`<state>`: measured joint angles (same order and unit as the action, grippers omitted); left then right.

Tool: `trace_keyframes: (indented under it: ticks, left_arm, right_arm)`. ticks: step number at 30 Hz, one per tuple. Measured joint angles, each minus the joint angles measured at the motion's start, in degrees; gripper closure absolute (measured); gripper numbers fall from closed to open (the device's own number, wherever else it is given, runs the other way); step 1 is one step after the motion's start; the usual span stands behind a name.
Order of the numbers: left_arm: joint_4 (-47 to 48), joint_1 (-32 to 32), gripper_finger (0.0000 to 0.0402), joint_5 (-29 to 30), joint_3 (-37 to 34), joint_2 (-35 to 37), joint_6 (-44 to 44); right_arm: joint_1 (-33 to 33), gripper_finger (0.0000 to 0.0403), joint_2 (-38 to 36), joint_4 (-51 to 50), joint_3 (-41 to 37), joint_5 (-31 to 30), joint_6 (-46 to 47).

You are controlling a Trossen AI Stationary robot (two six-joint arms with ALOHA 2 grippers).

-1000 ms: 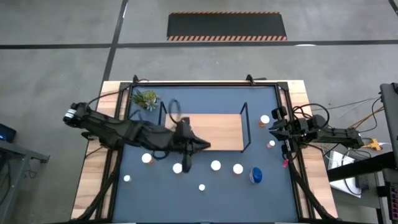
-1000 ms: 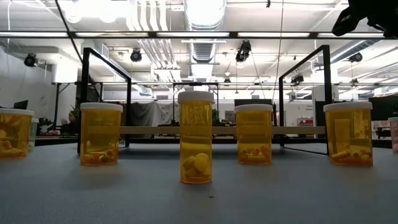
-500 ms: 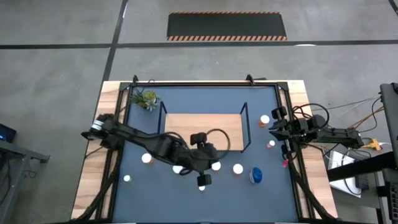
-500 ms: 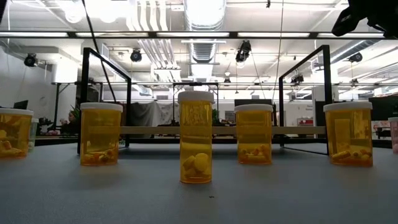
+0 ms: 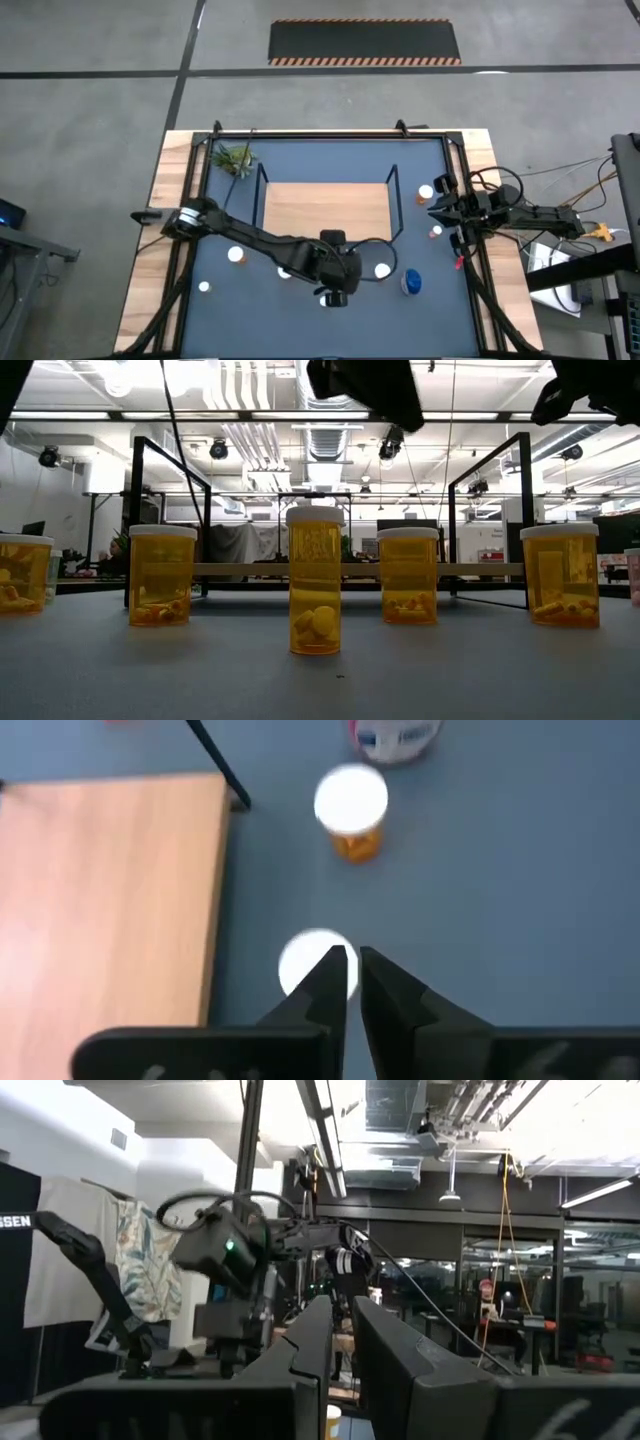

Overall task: Pick and place medicine bottles onto shelf by color
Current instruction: Put the big orange pill bottle on to the shelf

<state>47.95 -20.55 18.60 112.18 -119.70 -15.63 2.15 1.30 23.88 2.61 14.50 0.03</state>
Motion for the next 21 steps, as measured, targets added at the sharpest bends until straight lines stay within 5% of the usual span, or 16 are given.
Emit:
trace_keyframes:
  ticks: [14,21]
  left_arm:
    - [-11.1,2.2,0.0132,-2.3,-9.6,-0.2,-1.7]
    - [-13.7,3.6,0.0094,-6.3,-13.3,-0.2,-3.0]
  right_arm:
    - [0.0,0.0364,0.0,-0.5,0.0,0.0,1.0]
    - [0.0,0.0365,0.0,-1.7,0.0,0.0,0.9]
